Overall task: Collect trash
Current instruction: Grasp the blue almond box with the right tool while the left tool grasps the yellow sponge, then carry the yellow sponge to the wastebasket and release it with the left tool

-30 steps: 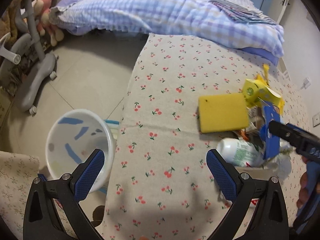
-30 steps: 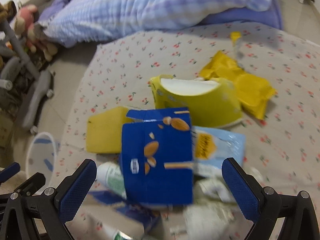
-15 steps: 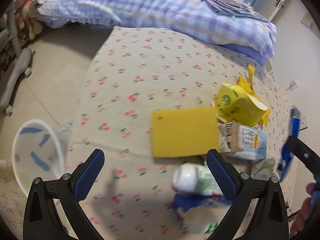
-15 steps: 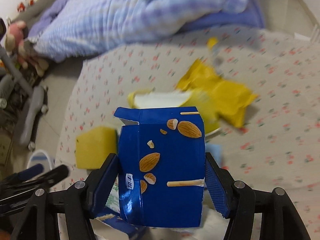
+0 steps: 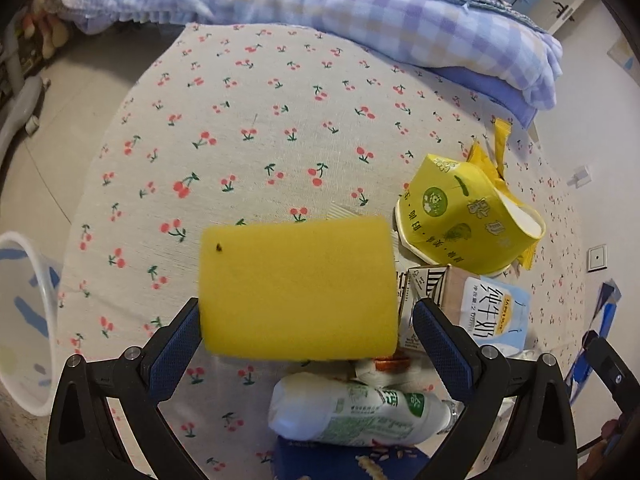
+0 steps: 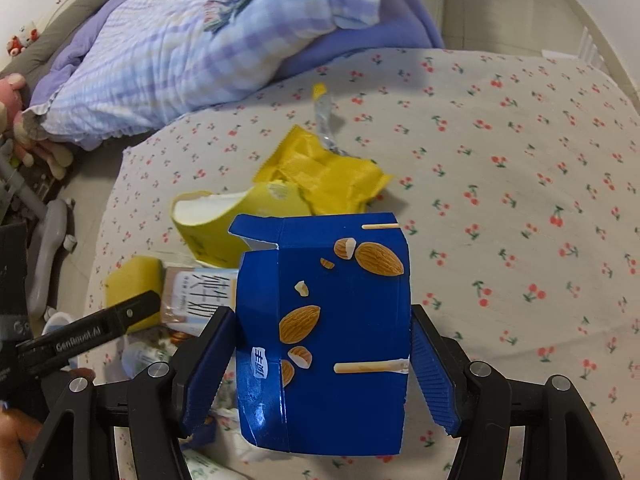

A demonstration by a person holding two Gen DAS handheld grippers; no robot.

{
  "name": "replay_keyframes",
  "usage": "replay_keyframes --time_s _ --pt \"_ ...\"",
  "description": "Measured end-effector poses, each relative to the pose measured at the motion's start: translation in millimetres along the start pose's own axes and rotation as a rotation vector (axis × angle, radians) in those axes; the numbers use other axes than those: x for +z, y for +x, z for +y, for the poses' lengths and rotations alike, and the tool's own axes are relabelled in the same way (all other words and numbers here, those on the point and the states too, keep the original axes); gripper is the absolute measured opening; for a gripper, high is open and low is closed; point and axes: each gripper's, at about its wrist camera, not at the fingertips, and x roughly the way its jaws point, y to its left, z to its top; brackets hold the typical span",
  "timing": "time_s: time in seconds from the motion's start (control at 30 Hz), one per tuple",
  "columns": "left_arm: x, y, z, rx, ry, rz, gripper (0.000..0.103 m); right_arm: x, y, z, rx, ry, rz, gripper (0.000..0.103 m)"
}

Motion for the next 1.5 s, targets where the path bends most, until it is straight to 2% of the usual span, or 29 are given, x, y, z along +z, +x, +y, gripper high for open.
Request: replay_keyframes --time_s 0.03,0.07,0.33,0.57,0.7,0.9,1.03,1.23,1.27,1.3,1.4,1.5 --pt "0 1 0 -0.004 -0.008 0.0 0.097 -1 -1 -2 0.0 0.004 0.001 0.072" --pt "0 1 0 -0.006 -0.015 0.001 0.089 -1 -1 -4 0.001 0.007 0.001 0.072" --pt "-5 -19 2 -0.052 -0.015 -0.035 0.084 -3 -6 -7 -0.009 -0.001 0.003 0.072" --pt "-18 -52 27 -0.072 -0.006 -0.058 0.084 -7 -12 12 -0.003 -0.027 -0.008 0.072" --pt "-29 -74 55 -0.054 -0.006 -0.08 0.084 -8 -10 35 0.012 -0.056 -0.009 0.073" --pt "-44 -100 123 -0.01 -0.059 -0.106 0.084 -20 -3 91 0.06 -0.128 0.006 0.073" --pt "-57 -106 183 0.04 -0.127 -0.089 0.085 -31 8 128 0.097 -0.188 0.032 0.073" --pt "-63 -106 245 0.124 -0.183 -0.093 0.086 -42 29 177 0.157 -0.243 0.074 0.073" --pt "-63 -105 251 0.138 -0.181 -0.098 0.091 -44 32 185 0.161 -0.253 0.076 0.073" --pt "-64 -104 257 0.141 -0.18 -0.104 0.101 -46 35 193 0.165 -0.26 0.077 0.073" --pt "-65 -102 271 0.137 -0.2 -0.127 0.103 -50 45 213 0.173 -0.281 0.085 0.073" --pt "-69 -102 280 0.133 -0.202 -0.115 0.103 -53 55 231 0.179 -0.297 0.09 0.073"
